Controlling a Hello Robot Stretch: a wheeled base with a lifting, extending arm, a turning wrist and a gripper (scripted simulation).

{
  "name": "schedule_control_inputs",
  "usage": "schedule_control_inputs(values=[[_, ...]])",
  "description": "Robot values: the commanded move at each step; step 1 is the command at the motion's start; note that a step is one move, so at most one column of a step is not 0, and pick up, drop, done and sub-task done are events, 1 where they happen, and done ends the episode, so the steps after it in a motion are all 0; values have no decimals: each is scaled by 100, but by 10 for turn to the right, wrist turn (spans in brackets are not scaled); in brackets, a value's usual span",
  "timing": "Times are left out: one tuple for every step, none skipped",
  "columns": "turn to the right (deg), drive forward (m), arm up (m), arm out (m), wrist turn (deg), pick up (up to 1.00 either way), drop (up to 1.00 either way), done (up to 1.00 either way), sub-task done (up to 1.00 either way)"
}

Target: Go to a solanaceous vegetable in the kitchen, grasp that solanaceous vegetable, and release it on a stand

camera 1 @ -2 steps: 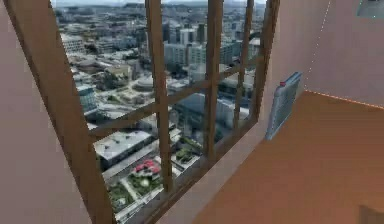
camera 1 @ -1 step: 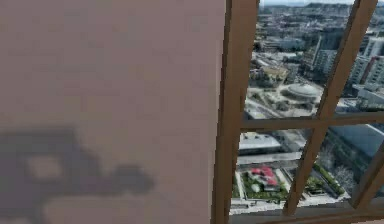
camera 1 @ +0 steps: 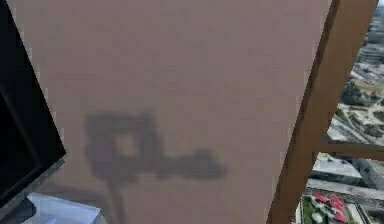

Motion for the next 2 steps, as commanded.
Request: schedule_control_inputs(values=[[450,0,0,0,0,0,0,0,0],[450,0,0,0,0,0,0,0,0]])
